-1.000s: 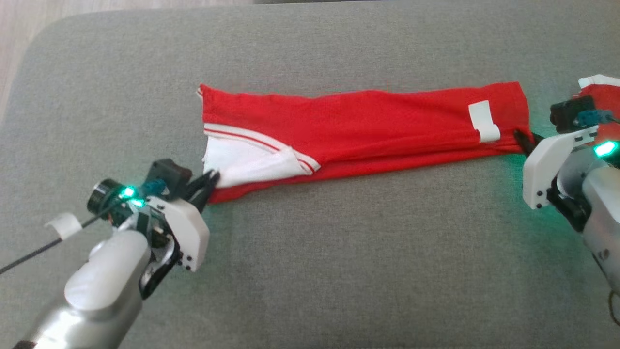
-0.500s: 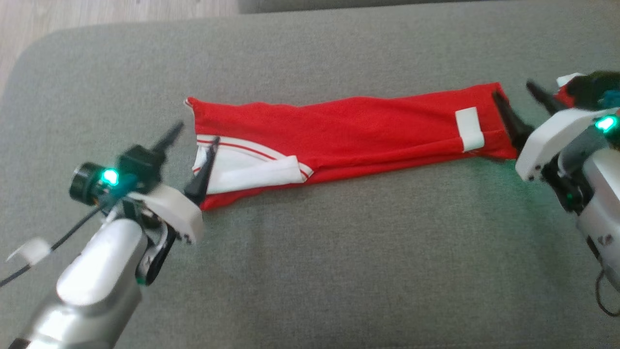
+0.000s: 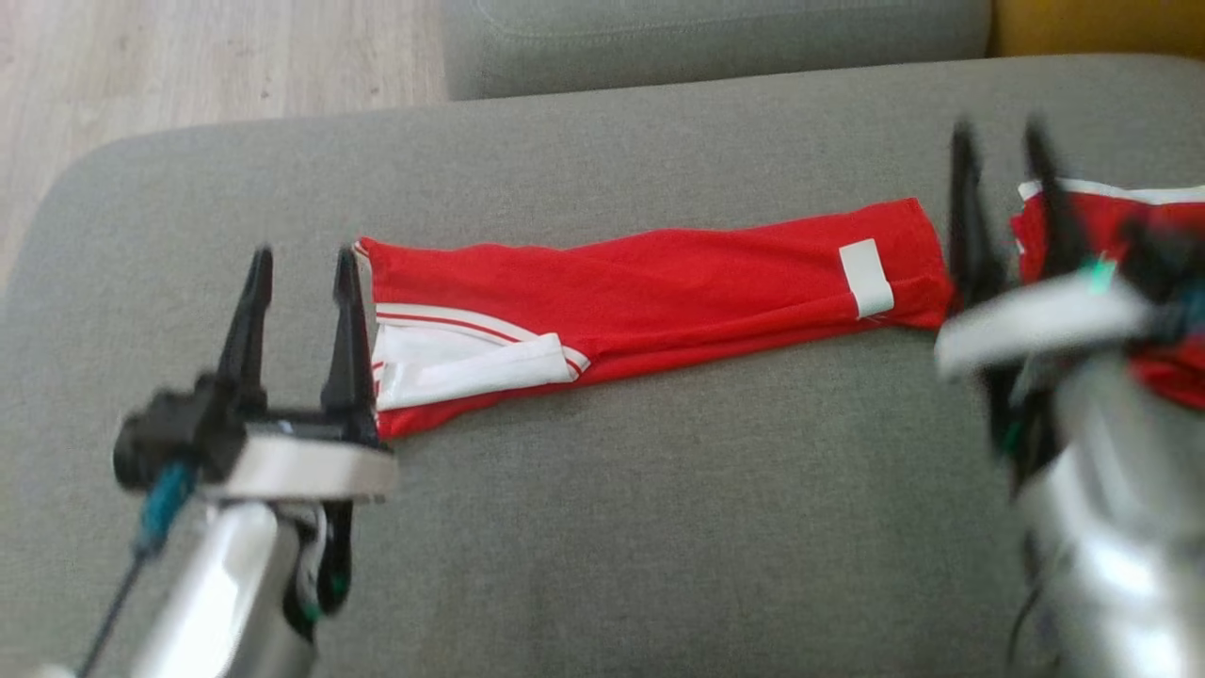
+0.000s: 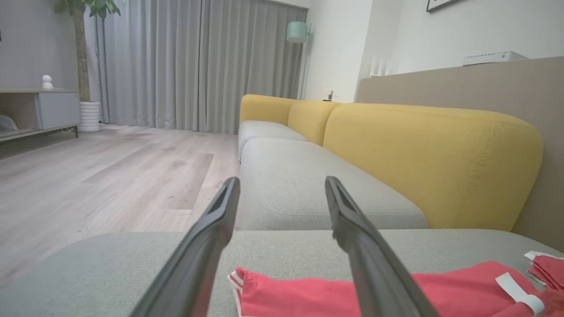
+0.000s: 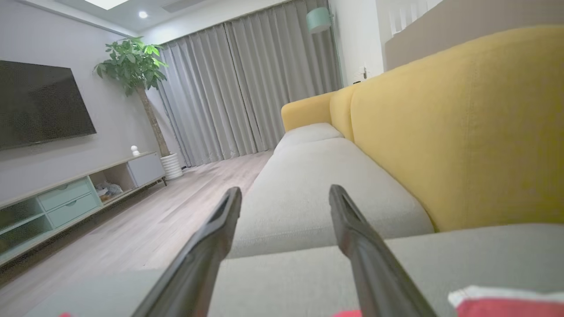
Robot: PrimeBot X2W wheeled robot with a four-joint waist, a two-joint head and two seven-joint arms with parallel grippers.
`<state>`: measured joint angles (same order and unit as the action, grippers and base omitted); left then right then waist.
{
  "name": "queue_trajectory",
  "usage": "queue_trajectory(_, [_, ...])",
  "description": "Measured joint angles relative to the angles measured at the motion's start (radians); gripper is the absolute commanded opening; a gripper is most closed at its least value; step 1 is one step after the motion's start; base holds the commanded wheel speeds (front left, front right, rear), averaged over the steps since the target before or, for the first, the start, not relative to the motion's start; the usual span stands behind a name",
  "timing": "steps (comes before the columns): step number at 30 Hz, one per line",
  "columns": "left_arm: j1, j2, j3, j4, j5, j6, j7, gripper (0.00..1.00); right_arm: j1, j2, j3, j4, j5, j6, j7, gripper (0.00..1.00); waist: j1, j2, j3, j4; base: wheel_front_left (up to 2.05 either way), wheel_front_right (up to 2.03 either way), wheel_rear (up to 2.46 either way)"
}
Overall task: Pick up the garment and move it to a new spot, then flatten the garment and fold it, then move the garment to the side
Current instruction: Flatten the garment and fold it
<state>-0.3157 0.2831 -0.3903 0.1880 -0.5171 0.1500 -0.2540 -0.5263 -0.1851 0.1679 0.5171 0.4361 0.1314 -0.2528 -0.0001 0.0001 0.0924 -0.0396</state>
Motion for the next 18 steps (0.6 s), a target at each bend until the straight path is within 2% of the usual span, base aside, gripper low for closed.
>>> queue_trajectory(3, [0.093,-0.053,0.061,-0.036,0.043,-0.007,-0.003,1.0,0.194,0.092,-0.077,-0.086,-0.112,0.0,-0.001,1.0,-0.0001,0.0,-0.008,0.007,0.0,0.0,0.0])
queue_trajectory(4, [0.093,-0.053,0.061,-0.036,0.043,-0.007,-0.003,1.0,0.194,0.092,-0.077,-0.086,-0.112,0.0,-0.001,1.0,-0.0001,0.0,-0.008,0.007,0.0,0.0,0.0])
queue_trajectory(8, [0.2,-0.116,0.108,-0.048,0.118,-0.042,-0.003,1.0,0.354,0.129,-0.099,-0.145,-0.173,0.0,-0.001,1.0,-0.0001,0.0,-0.003,0.012,0.0,0.0,0.0])
queue_trajectory(12, [0.234,-0.162,0.162,-0.049,0.167,-0.086,-0.003,1.0,0.371,0.132,-0.091,-0.17,-0.19,0.0,-0.001,1.0,0.0,0.0,0.012,0.016,0.0,0.0,0.0])
queue_trajectory(18, [0.218,-0.197,0.195,-0.042,0.23,-0.147,-0.003,1.0,0.319,0.137,-0.12,-0.147,-0.221,0.0,-0.001,1.0,0.0001,0.0,0.058,0.028,0.0,0.0,0.0])
